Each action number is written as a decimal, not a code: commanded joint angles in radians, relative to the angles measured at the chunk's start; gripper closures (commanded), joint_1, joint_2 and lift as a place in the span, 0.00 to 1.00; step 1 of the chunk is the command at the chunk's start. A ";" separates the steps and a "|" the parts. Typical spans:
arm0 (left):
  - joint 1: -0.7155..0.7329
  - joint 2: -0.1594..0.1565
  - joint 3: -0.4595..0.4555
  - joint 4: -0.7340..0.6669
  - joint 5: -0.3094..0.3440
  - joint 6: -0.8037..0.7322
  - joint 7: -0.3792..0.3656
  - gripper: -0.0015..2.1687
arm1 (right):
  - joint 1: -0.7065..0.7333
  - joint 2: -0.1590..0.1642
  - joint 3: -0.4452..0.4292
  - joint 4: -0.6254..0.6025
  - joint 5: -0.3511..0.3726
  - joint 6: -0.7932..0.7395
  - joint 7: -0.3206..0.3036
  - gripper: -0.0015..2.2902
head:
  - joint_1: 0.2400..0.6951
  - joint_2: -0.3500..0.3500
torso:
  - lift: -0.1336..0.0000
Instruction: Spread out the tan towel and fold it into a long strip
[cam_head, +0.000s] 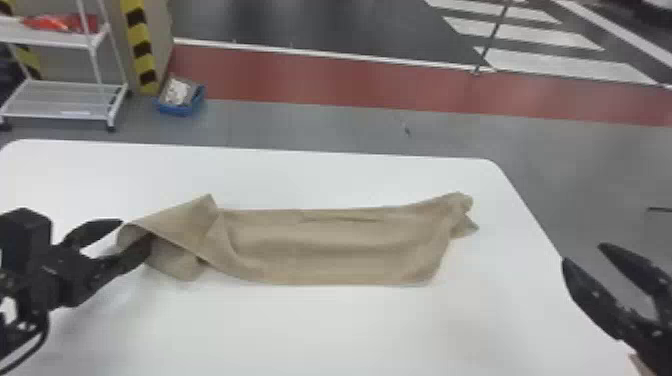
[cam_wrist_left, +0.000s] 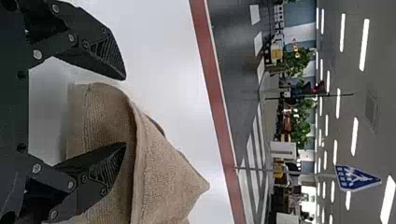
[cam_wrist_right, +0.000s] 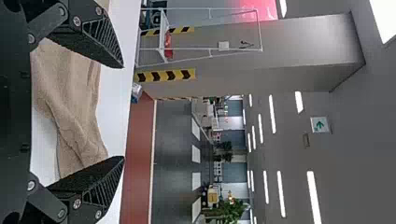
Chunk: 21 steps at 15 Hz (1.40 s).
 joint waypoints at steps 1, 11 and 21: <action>-0.013 0.012 0.001 0.017 0.011 0.006 -0.001 0.33 | 0.008 0.003 -0.009 -0.010 -0.009 -0.002 0.001 0.10 | 1.00 0.19 | 0.07; 0.226 0.009 0.191 -0.483 0.112 0.135 0.016 0.79 | -0.085 -0.004 0.043 0.065 0.025 -0.012 -0.016 0.10 | 1.00 0.21 | 0.07; 0.308 0.003 0.262 -0.803 0.108 0.273 0.040 0.79 | -0.127 -0.015 0.238 0.142 0.442 -0.104 -0.126 0.10 | 1.00 0.19 | 0.07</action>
